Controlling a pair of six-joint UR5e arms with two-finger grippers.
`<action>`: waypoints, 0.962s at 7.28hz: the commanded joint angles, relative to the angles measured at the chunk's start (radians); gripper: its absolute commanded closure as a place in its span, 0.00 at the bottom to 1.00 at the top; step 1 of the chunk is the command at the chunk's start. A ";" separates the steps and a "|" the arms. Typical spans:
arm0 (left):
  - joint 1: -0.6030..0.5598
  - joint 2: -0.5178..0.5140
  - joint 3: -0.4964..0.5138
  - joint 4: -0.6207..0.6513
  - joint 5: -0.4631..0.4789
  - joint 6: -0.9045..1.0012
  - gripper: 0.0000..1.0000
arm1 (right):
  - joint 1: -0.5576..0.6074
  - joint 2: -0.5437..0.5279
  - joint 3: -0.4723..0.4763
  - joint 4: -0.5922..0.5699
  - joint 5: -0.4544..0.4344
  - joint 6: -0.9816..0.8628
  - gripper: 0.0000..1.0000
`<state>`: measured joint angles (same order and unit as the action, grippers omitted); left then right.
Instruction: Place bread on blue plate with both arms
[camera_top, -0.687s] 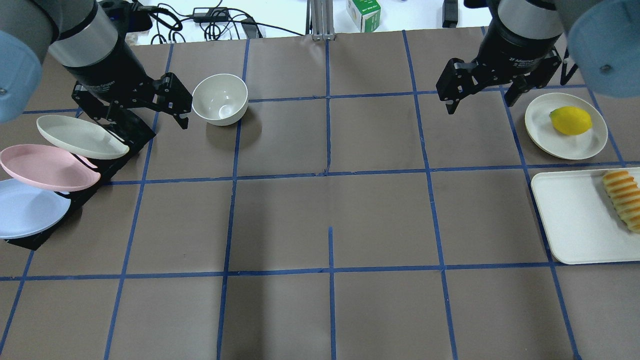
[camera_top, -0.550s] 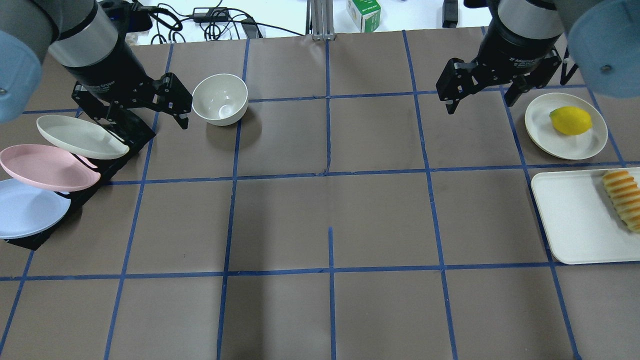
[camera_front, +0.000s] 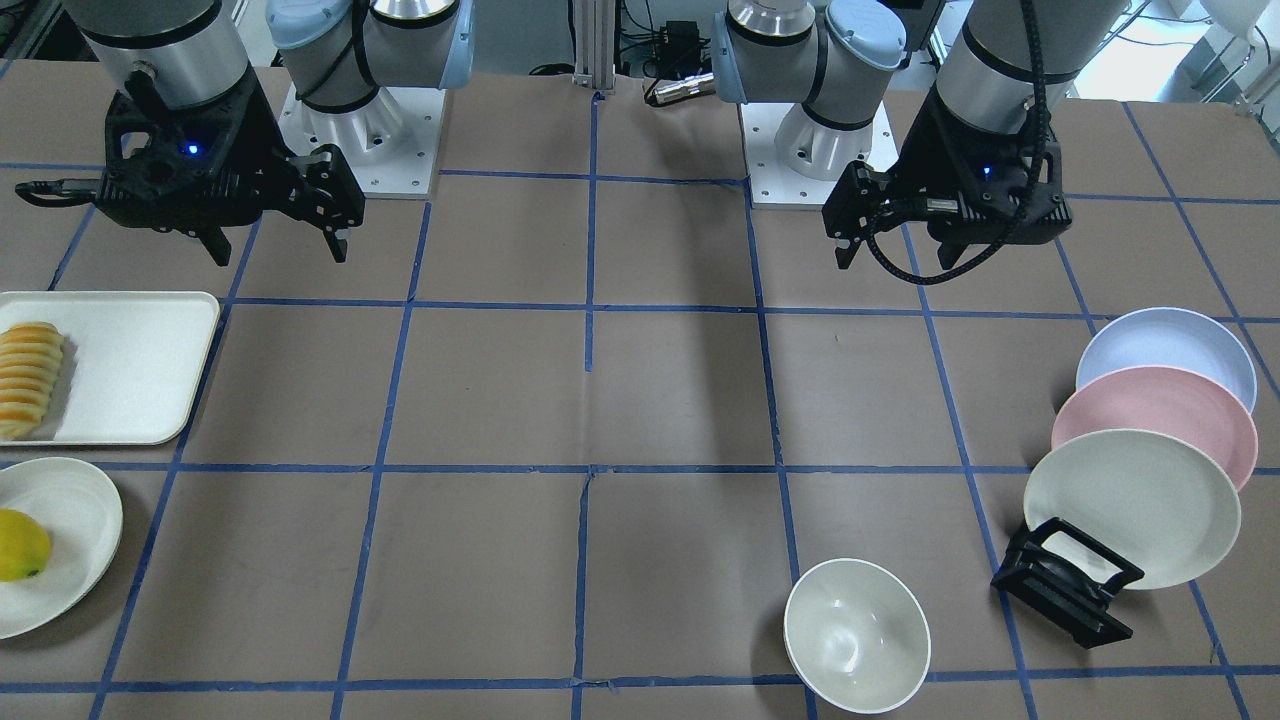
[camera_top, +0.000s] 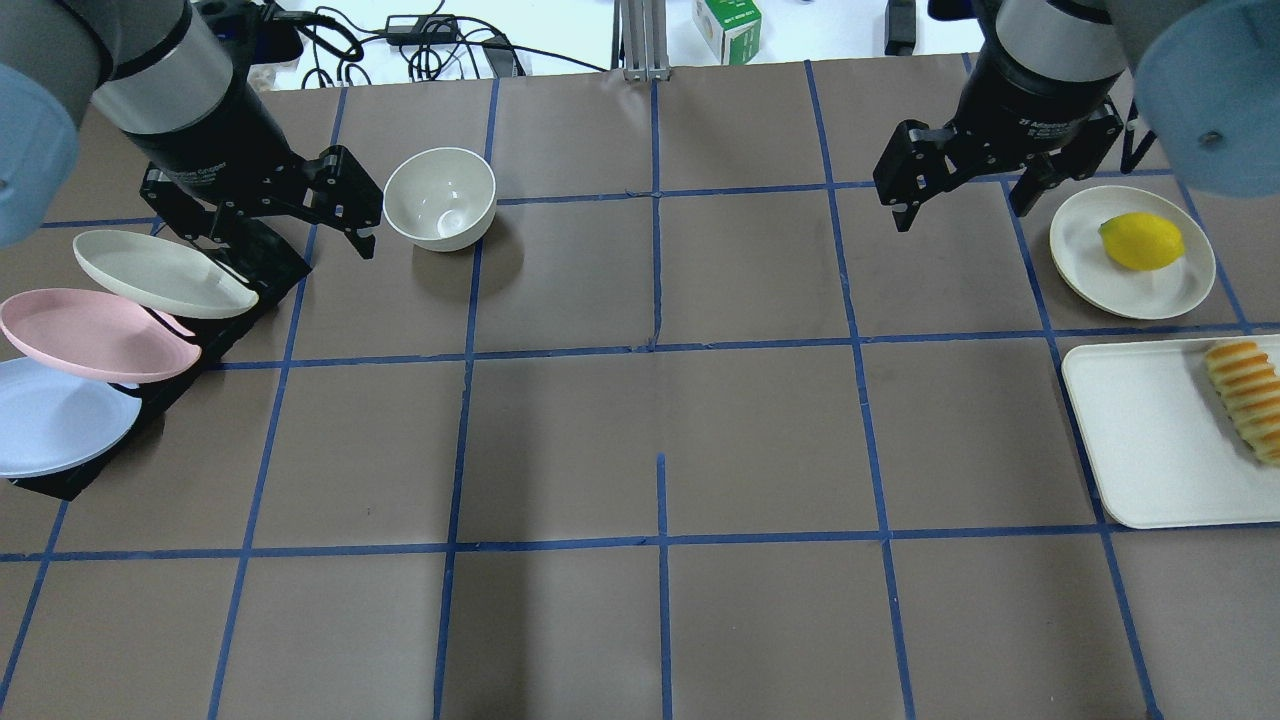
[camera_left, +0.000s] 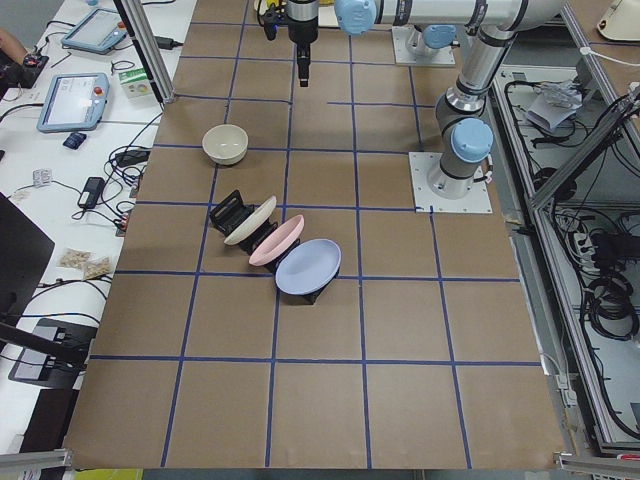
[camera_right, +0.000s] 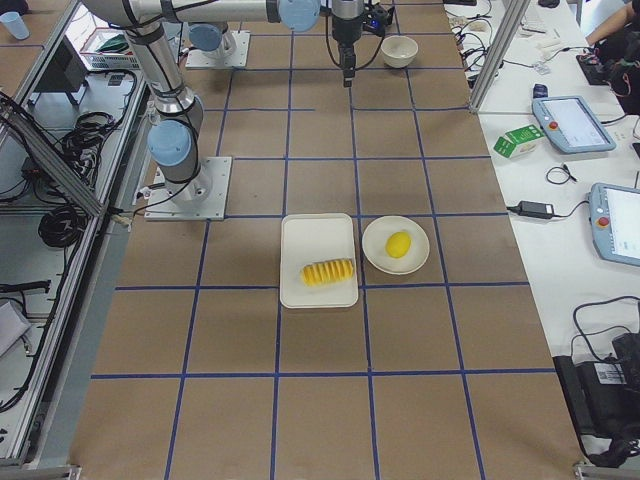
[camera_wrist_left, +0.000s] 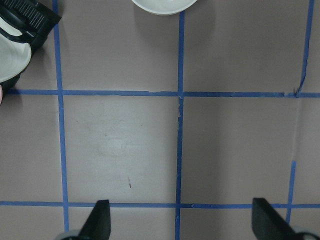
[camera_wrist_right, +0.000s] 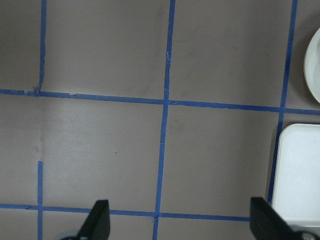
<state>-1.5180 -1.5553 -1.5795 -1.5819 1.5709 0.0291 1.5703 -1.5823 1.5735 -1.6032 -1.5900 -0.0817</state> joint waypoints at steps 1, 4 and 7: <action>0.010 0.000 0.001 -0.003 0.012 0.003 0.00 | -0.001 -0.001 0.000 0.003 -0.001 0.000 0.00; 0.122 0.001 0.004 0.000 0.012 0.009 0.00 | -0.003 0.001 0.002 0.003 -0.001 0.000 0.00; 0.330 0.003 0.038 0.005 0.038 0.084 0.00 | -0.003 0.001 0.002 0.003 -0.001 0.000 0.00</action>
<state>-1.2841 -1.5524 -1.5524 -1.5790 1.5928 0.0624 1.5683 -1.5816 1.5754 -1.5990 -1.5907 -0.0803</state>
